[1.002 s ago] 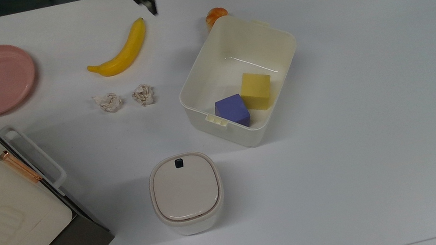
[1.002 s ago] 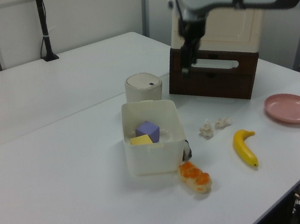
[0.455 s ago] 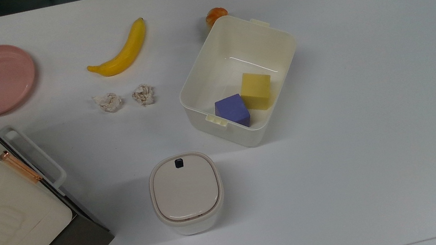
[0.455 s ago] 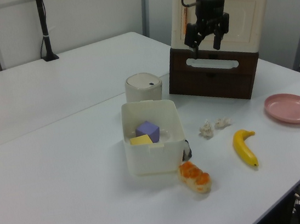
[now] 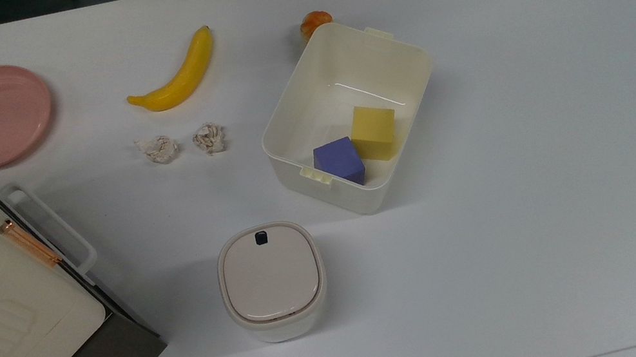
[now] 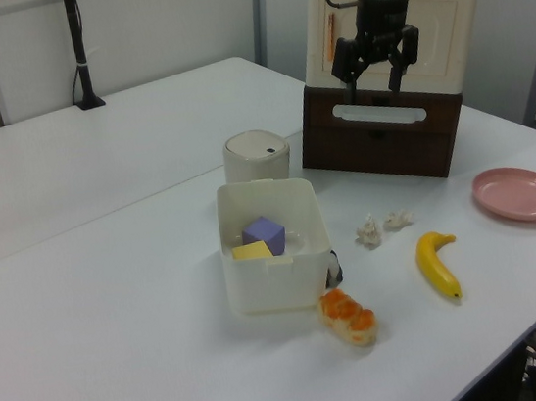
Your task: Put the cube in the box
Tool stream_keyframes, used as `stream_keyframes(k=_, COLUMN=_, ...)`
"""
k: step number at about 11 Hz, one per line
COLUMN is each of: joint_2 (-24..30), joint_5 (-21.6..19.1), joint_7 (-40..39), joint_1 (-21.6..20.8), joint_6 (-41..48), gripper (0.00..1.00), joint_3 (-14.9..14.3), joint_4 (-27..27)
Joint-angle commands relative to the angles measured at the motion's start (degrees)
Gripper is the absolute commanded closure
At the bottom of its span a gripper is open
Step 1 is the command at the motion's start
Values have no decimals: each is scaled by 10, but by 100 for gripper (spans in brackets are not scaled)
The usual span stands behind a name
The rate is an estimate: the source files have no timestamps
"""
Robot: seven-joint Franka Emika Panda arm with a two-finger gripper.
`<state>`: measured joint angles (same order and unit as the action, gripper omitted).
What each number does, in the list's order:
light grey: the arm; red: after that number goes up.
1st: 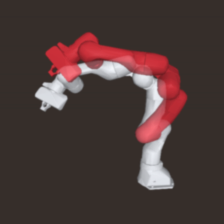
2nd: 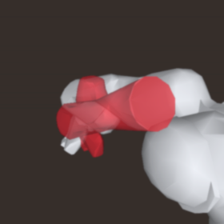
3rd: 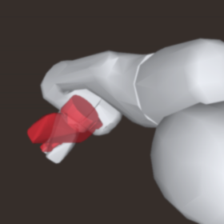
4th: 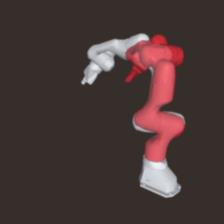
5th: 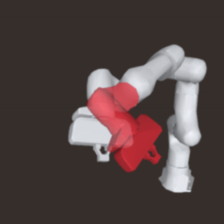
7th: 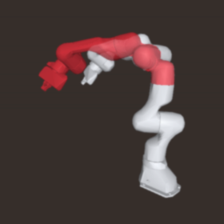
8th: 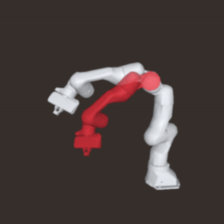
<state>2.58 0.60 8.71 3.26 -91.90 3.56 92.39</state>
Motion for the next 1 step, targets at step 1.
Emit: stream_keyframes(k=1, joint_2=13, joint_5=-14, joint_7=17, joint_1=-2, joint_6=-6, gripper=0, joint_3=-1, joint_4=10)
